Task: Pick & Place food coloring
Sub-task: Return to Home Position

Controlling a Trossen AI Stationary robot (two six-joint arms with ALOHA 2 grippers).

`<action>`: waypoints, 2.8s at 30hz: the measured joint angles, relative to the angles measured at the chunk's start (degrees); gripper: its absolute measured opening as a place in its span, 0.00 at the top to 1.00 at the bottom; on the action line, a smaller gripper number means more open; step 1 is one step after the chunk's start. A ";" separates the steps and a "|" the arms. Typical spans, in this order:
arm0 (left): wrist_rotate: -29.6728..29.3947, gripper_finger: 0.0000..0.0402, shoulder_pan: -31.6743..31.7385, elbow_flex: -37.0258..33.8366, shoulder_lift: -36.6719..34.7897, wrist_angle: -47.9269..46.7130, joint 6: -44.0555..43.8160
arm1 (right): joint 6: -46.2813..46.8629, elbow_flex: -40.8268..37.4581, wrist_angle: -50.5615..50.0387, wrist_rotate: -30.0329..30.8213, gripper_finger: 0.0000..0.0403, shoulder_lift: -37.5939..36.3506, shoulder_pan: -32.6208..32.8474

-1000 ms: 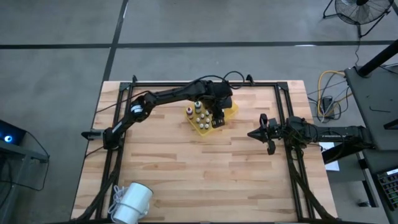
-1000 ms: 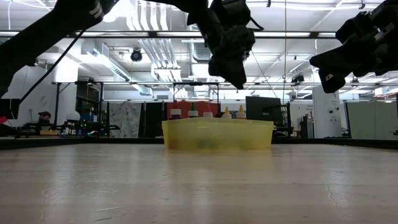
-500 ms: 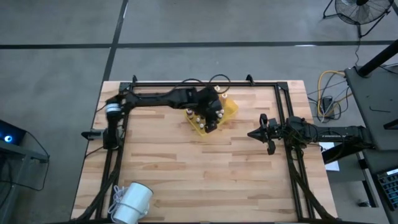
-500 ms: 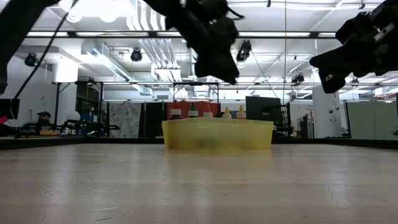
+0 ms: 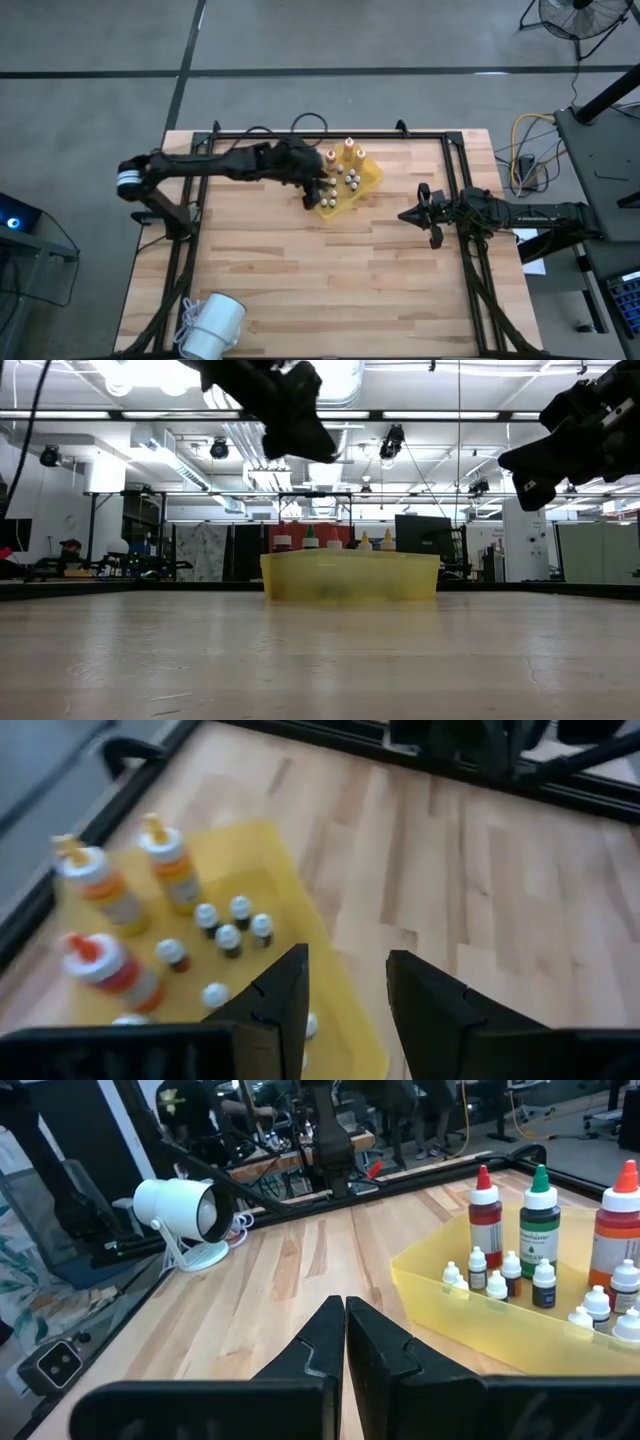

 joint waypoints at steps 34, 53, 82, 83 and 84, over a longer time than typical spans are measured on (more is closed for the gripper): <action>-5.08 1.00 0.49 -7.25 -18.17 5.26 -5.84 | 0.00 0.00 -0.37 -0.02 0.98 0.00 0.00; -4.99 1.00 0.43 -7.24 -18.07 5.63 -8.51 | 0.00 0.01 -0.37 -0.01 0.98 0.00 0.01; -4.92 1.00 -8.77 -27.80 -41.99 13.91 -3.17 | 0.00 0.01 -0.46 0.00 0.98 -0.01 0.00; -4.94 1.00 -9.34 -29.05 -43.57 14.67 -2.55 | 0.00 0.00 -0.51 -0.04 0.98 -0.02 0.02; -4.94 1.00 -9.92 -30.43 -45.13 15.22 -2.10 | 0.00 0.01 -0.57 -0.06 0.98 -0.02 0.02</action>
